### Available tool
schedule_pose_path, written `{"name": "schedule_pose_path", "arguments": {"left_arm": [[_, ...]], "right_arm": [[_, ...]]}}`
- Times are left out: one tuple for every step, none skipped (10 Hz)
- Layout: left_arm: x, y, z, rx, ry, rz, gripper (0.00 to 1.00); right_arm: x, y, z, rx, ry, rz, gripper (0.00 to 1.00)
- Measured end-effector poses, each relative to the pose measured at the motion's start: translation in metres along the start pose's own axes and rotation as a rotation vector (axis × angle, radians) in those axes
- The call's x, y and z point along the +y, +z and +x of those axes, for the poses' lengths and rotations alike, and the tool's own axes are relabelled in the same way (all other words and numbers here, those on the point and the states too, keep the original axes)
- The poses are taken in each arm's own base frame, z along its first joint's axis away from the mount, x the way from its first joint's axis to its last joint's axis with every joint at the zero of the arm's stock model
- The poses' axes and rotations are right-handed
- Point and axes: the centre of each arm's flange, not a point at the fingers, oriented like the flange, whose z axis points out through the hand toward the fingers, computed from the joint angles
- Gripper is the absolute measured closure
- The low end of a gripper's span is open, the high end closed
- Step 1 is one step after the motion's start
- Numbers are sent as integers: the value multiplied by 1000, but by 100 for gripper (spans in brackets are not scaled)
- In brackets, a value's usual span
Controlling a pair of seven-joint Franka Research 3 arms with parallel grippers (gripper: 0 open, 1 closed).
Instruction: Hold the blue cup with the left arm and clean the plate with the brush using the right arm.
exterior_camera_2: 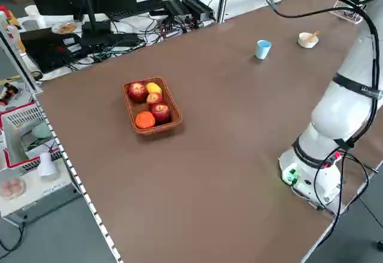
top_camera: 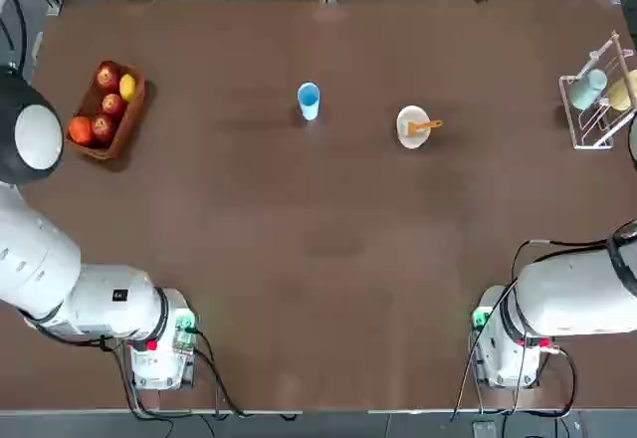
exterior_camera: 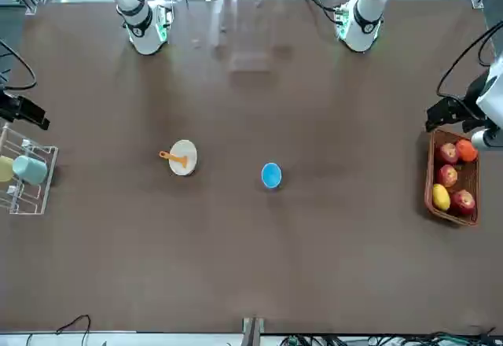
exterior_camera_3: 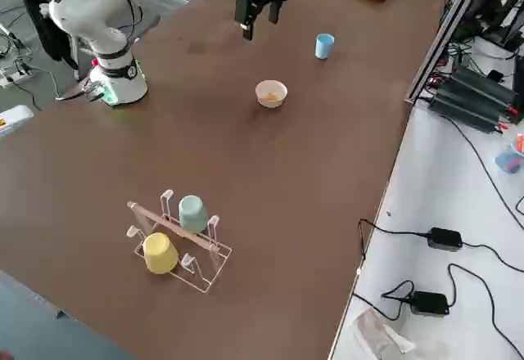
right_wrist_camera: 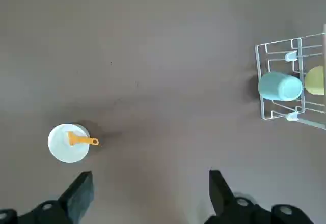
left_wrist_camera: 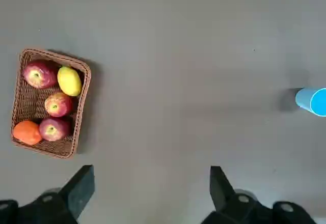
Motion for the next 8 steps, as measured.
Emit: {"name": "schedule_pose_path", "arguments": {"left_arm": [[0,1,0,-2,0,0,0],[0,3,0,-11,0,0,0],[1,11,2,-27,1,-7,0],[1,27,9,-56,-2,-57,0],[-3,47,21,-75,-8,-119,0],[-12,65,33,-80,-10,-155,0],[-15,79,41,-84,-3,-173,0],[-13,90,47,-89,35,-200,0]], "right_arm": [[0,0,0,0,0,0,0],[0,0,0,0,0,0,0],[-1,2,0,-5,-1,5,0],[-4,9,0,-24,-2,33,0],[-8,23,0,-56,-2,73,0],[-9,41,0,-91,7,112,0],[-5,62,0,-114,29,161,0],[1,87,0,-126,62,215,0]]}}
